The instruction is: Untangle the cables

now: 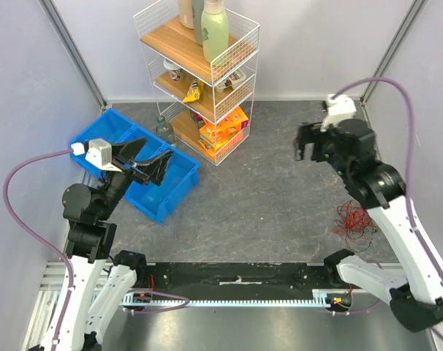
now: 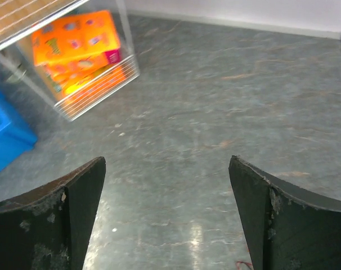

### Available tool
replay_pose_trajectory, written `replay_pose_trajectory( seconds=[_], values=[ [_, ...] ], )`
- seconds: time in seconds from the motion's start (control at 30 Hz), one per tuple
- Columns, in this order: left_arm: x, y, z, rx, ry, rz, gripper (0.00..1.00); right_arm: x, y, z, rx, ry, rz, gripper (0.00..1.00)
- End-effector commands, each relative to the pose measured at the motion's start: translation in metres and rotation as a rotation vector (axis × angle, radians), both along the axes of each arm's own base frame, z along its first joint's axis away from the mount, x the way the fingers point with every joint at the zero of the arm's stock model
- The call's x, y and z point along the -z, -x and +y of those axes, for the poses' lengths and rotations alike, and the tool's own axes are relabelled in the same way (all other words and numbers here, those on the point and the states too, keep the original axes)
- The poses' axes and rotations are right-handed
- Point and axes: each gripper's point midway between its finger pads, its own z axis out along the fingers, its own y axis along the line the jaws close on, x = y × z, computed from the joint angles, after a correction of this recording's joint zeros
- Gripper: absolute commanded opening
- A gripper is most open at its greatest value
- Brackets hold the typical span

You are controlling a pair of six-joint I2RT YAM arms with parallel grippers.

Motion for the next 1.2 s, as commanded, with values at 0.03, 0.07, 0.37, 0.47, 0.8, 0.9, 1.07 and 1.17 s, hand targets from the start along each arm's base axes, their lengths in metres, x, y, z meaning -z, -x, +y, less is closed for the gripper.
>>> replay_pose_trajectory(
  seconds=[0.03, 0.07, 0.37, 0.47, 0.8, 0.9, 1.07, 1.17],
  values=[
    [0.002, -0.002, -0.014, 0.078, -0.046, -0.016, 0.99, 0.053, -0.012, 0.066, -0.113, 0.057, 0.188, 0.98],
    [0.003, -0.002, -0.016, 0.090, -0.047, -0.011, 0.99, 0.067, -0.014, 0.071, -0.111, 0.058, 0.224, 0.98],
    [0.005, 0.001, -0.022, 0.117, -0.048, -0.003, 0.98, 0.148, -0.009, -0.011, 0.458, 0.153, 0.314, 0.98],
    [0.005, 0.002, -0.023, 0.123, -0.047, -0.004, 0.98, 0.167, 0.001, -0.043, 0.588, 0.147, 0.347, 0.98],
    [0.006, 0.007, -0.029, 0.155, -0.042, -0.002, 0.98, 0.209, 0.043, -0.151, 1.027, 0.088, 0.365, 0.98],
    [0.006, 0.008, -0.030, 0.161, -0.042, -0.001, 0.98, 0.225, 0.053, -0.168, 1.104, 0.062, 0.405, 0.98],
    [0.009, 0.008, -0.035, 0.188, -0.044, 0.013, 0.98, 0.253, 0.067, -0.192, 1.202, 0.026, 0.477, 0.98],
    [0.009, 0.010, -0.037, 0.200, -0.045, 0.010, 0.98, 0.278, 0.073, -0.200, 1.202, -0.047, 0.550, 0.98]
  ],
)
